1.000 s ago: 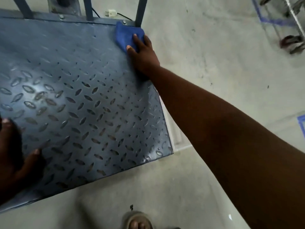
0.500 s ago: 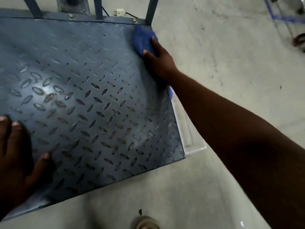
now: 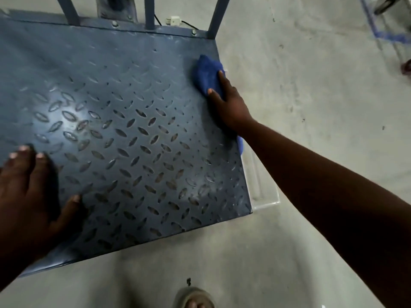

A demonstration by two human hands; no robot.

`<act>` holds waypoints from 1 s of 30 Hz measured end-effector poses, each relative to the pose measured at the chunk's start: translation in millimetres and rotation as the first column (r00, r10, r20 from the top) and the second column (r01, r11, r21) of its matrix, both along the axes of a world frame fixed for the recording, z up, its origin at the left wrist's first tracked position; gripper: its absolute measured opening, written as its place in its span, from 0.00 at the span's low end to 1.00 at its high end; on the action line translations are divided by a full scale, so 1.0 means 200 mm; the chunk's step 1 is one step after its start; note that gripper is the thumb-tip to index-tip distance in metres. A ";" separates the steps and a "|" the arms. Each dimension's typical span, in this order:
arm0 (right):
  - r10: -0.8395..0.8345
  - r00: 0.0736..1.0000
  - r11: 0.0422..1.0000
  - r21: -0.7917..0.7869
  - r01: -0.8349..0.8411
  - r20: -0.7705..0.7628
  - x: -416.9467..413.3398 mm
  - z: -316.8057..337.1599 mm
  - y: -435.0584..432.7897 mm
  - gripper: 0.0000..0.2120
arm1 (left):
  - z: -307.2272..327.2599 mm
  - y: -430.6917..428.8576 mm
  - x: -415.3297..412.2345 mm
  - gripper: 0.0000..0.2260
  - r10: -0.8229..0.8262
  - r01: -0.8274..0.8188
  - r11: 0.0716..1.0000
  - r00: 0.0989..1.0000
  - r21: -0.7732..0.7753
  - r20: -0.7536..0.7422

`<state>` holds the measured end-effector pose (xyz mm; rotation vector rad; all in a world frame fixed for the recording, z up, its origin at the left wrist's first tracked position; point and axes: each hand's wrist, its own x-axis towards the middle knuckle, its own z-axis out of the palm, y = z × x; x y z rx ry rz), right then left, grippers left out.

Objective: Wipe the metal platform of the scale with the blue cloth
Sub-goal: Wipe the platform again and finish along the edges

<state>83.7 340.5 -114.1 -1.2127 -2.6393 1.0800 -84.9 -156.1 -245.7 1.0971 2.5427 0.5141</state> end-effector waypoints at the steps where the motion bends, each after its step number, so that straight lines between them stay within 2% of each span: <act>1: 0.000 1.000 1.000 -0.001 0.000 0.018 -0.02 0.00 0.02 0.33 | 0.07 -0.01 0.01 0.55 -0.012 0.013 0.998 1.000 -0.054 0.009; 3: -0.020 1.000 1.000 -0.012 0.020 0.019 -0.12 0.03 0.06 0.33 | 0.29 0.07 0.11 0.50 0.076 -0.079 0.996 0.991 -0.027 -0.111; 5: -0.040 0.999 0.999 -0.014 0.039 -0.016 -0.23 0.05 0.12 0.33 | 0.45 0.15 0.19 0.47 0.045 -0.042 0.999 0.988 0.023 -0.148; 9: -0.089 0.994 0.991 -0.106 0.082 -0.058 -0.35 0.06 0.19 0.34 | 0.49 0.15 0.19 0.45 0.022 -0.037 0.997 0.980 -0.069 -0.199; 11: -0.075 0.996 0.991 -0.116 0.068 -0.052 -0.32 0.07 0.17 0.34 | 0.51 0.16 0.20 0.45 0.034 -0.044 0.998 0.976 -0.045 -0.216; 14: -0.059 0.997 0.990 -0.135 0.051 -0.058 -0.16 0.07 0.08 0.34 | 0.49 0.15 0.21 0.45 0.024 -0.027 1.000 0.965 -0.008 -0.262; 20: -0.114 0.991 0.967 -0.237 0.095 -0.070 0.33 0.06 -0.24 0.34 | 0.43 0.15 0.19 0.46 0.016 -0.012 1.000 0.977 0.018 -0.211; 26: -0.083 0.997 0.971 -0.224 0.081 0.001 0.93 0.12 -0.71 0.35 | 0.47 0.15 0.20 0.46 0.059 -0.045 0.997 0.965 0.060 -0.256; 30: -0.104 0.995 0.965 -0.243 0.100 -0.004 0.99 0.12 -0.75 0.33 | 0.48 0.16 0.21 0.46 0.064 -0.048 0.997 0.962 0.067 -0.266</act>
